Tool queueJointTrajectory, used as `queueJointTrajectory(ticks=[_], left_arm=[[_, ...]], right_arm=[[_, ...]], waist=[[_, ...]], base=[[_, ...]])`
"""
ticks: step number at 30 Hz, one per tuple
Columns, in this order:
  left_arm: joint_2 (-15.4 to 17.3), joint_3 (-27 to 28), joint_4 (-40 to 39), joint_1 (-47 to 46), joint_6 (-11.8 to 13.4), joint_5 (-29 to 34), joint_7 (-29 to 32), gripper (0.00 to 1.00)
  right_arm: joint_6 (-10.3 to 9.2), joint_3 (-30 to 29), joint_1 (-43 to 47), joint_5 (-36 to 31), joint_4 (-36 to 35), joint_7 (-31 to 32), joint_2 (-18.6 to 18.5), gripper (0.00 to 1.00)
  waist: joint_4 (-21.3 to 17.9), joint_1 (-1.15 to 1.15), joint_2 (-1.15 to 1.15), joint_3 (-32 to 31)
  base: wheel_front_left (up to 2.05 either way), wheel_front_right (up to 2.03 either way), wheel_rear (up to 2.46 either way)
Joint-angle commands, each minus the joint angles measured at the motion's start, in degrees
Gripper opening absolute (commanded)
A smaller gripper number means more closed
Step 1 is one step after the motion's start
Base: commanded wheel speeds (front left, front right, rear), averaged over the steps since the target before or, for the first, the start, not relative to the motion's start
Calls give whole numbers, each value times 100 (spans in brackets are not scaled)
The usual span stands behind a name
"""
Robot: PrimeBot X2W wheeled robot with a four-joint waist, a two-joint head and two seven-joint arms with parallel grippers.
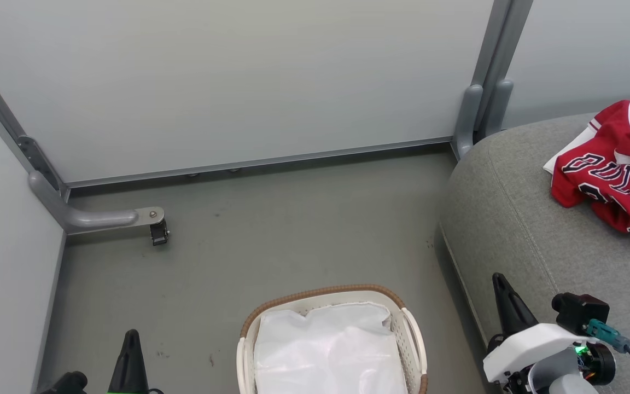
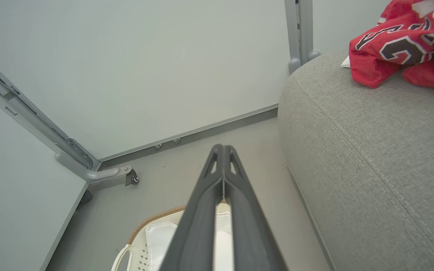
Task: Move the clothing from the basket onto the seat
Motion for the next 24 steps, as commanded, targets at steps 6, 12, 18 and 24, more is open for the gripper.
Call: queueJointTrajectory(ticks=[6, 12, 18, 24], left_arm=[[13, 91, -111, -284, -47, -650, 180, 0], [13, 140, -122, -372, -58, -1126, 321, 0], [13, 188, -132, -461, -73, -1586, 456, 0], [13, 233, -139, -533, -87, -1987, 574, 0]], right_arm=[[-1, -124, -96, 742, -174, 184, -21, 0], [-2, -203, -100, 1279, -225, 325, -25, 0], [-2, -277, -104, 1799, -273, 461, -28, 0], [-2, -343, -108, 2249, -315, 581, -31, 0]], waist=[[-5, 0, 1, 7], [-10, 0, 2, 13], [-16, 0, 2, 19], [-21, 0, 2, 25]], base=[[0, 0, 0], [0, 0, 0], [0, 0, 0], [0, 0, 0]])
